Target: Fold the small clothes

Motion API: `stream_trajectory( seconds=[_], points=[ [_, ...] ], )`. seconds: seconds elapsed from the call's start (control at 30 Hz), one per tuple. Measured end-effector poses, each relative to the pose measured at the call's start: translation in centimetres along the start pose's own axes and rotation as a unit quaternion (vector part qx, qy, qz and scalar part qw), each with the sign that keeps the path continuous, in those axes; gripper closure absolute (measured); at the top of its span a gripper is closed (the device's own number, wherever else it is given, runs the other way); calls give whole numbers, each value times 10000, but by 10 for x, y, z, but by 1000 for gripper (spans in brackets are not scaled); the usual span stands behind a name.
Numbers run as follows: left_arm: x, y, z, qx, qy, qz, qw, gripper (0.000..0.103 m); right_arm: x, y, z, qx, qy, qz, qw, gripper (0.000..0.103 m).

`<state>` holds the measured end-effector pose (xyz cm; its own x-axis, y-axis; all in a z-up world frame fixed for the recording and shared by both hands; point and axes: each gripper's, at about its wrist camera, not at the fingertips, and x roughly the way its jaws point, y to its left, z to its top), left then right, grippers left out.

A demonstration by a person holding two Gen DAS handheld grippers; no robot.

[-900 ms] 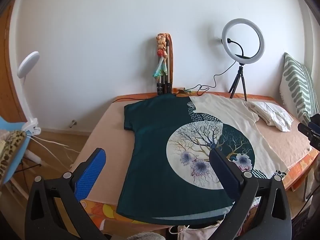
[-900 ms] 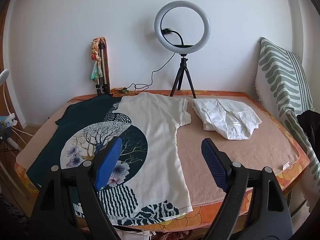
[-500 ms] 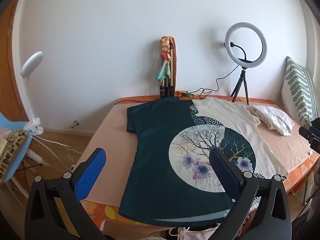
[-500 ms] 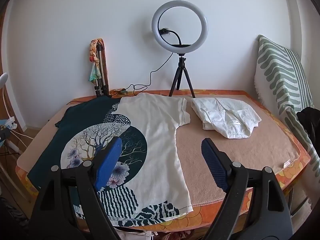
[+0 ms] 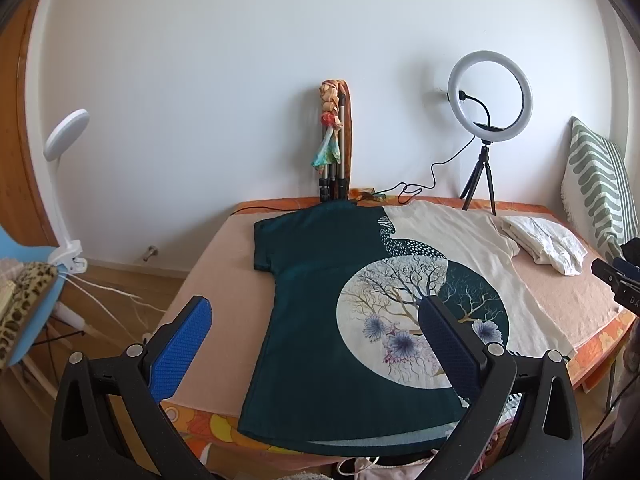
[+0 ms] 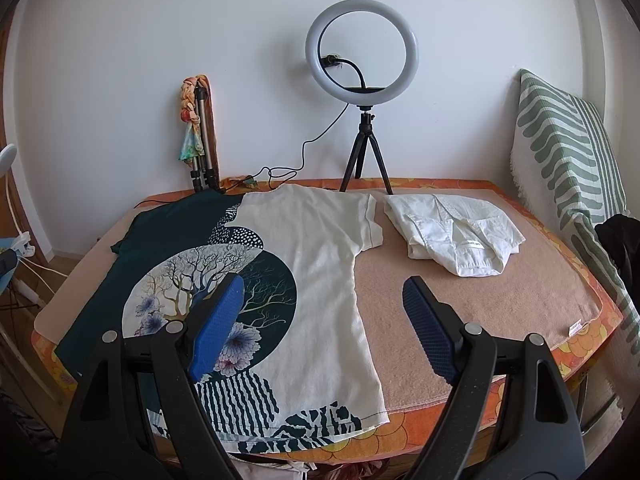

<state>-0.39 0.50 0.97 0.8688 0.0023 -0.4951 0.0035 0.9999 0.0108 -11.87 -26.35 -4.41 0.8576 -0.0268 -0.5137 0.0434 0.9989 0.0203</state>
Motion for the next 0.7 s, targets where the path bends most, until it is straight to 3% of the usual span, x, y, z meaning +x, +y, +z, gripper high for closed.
stream_trajectory(
  seconds=[0.7],
  points=[
    [-2, 0, 1, 30, -40, 11, 10000, 0, 0, 2, 0, -8, -15, -36, 10000, 19]
  ],
)
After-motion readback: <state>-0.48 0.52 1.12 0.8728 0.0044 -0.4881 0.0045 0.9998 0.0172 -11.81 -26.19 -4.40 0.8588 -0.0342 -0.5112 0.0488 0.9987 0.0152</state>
